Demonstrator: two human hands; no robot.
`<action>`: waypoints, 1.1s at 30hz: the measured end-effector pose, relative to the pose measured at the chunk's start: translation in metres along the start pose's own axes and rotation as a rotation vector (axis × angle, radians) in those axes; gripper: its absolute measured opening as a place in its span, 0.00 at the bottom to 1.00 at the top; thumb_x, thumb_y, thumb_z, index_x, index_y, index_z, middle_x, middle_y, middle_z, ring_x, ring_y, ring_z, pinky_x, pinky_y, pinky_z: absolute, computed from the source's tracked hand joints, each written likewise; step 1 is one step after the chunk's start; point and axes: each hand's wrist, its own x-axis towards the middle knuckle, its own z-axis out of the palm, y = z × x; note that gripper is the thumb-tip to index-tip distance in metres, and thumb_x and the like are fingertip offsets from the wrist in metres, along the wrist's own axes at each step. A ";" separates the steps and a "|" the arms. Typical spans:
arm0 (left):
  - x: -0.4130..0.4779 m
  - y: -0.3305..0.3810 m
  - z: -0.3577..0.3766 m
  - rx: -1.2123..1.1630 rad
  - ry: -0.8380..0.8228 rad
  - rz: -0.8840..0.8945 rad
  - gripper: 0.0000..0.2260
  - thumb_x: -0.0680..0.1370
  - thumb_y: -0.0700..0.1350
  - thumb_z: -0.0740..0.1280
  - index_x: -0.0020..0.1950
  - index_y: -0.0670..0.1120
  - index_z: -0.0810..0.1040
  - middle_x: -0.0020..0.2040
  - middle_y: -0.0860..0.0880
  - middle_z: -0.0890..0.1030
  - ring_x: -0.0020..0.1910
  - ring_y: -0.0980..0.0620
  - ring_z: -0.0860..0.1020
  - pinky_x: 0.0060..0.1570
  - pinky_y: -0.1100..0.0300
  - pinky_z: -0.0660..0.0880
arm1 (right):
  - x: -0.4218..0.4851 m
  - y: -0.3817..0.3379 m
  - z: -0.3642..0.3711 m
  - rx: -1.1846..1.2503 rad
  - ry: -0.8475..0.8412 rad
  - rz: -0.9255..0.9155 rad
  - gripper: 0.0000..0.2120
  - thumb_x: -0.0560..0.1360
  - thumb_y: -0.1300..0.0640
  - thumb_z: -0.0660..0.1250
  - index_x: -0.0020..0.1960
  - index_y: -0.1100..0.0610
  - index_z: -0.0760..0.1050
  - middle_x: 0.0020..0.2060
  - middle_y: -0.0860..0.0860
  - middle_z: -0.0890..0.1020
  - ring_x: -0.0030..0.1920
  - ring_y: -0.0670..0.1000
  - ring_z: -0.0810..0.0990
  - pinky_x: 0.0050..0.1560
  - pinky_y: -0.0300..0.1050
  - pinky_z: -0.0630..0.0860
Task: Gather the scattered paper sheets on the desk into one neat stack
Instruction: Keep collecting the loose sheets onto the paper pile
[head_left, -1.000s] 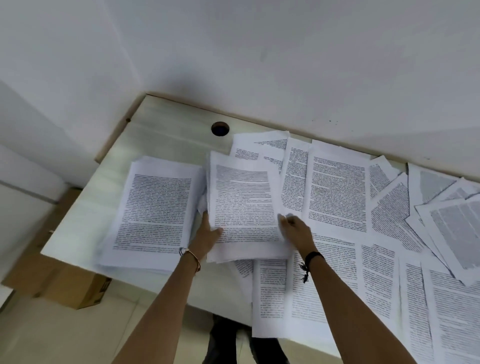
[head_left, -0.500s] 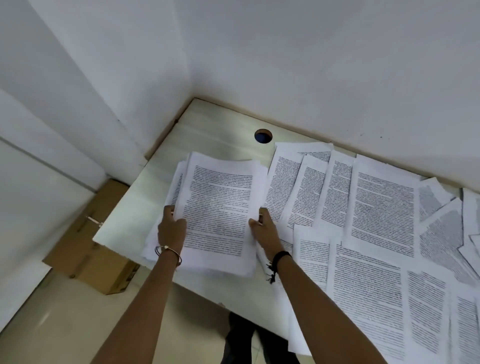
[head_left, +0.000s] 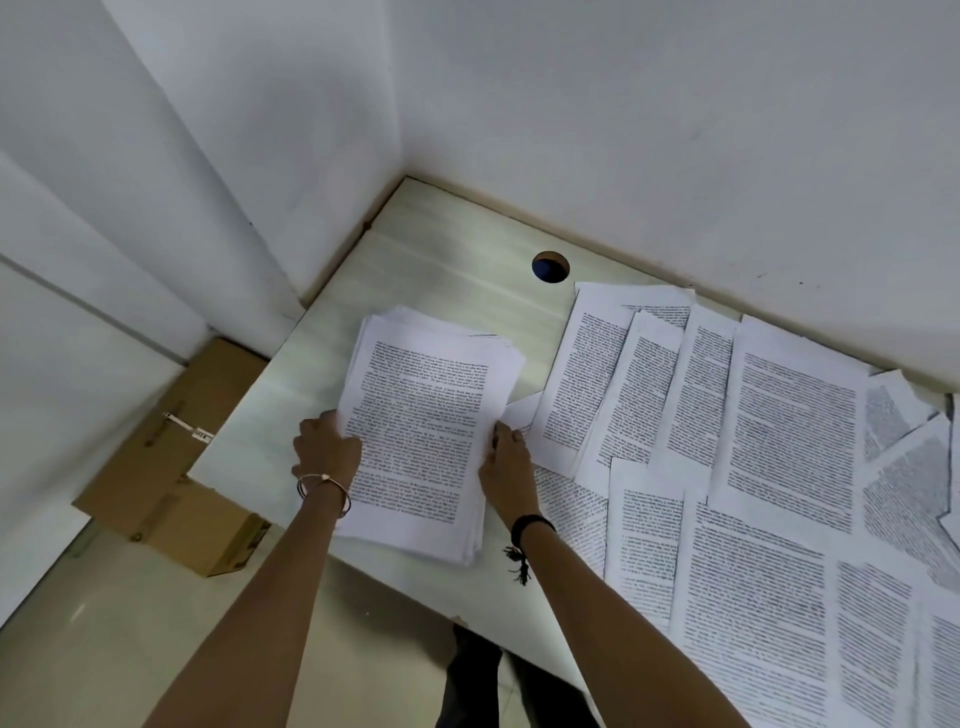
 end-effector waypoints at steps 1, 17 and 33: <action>0.004 0.002 0.000 -0.013 -0.007 0.004 0.24 0.76 0.39 0.62 0.72 0.43 0.65 0.67 0.37 0.66 0.67 0.36 0.65 0.64 0.39 0.65 | 0.001 -0.001 0.002 -0.011 -0.002 0.000 0.21 0.79 0.67 0.53 0.72 0.64 0.62 0.65 0.60 0.70 0.62 0.58 0.71 0.57 0.39 0.66; -0.005 0.026 0.034 0.022 0.235 0.076 0.23 0.75 0.38 0.64 0.70 0.43 0.67 0.71 0.40 0.66 0.72 0.38 0.62 0.70 0.33 0.49 | 0.007 0.020 -0.030 -0.013 0.163 -0.039 0.16 0.78 0.63 0.59 0.65 0.61 0.70 0.61 0.57 0.72 0.61 0.57 0.73 0.56 0.40 0.69; -0.078 0.162 0.172 -0.189 -0.060 0.602 0.12 0.73 0.32 0.62 0.54 0.40 0.79 0.56 0.42 0.79 0.56 0.43 0.77 0.53 0.58 0.73 | 0.007 0.152 -0.179 -0.155 0.432 0.102 0.17 0.76 0.60 0.64 0.65 0.61 0.70 0.63 0.58 0.69 0.64 0.58 0.67 0.52 0.48 0.74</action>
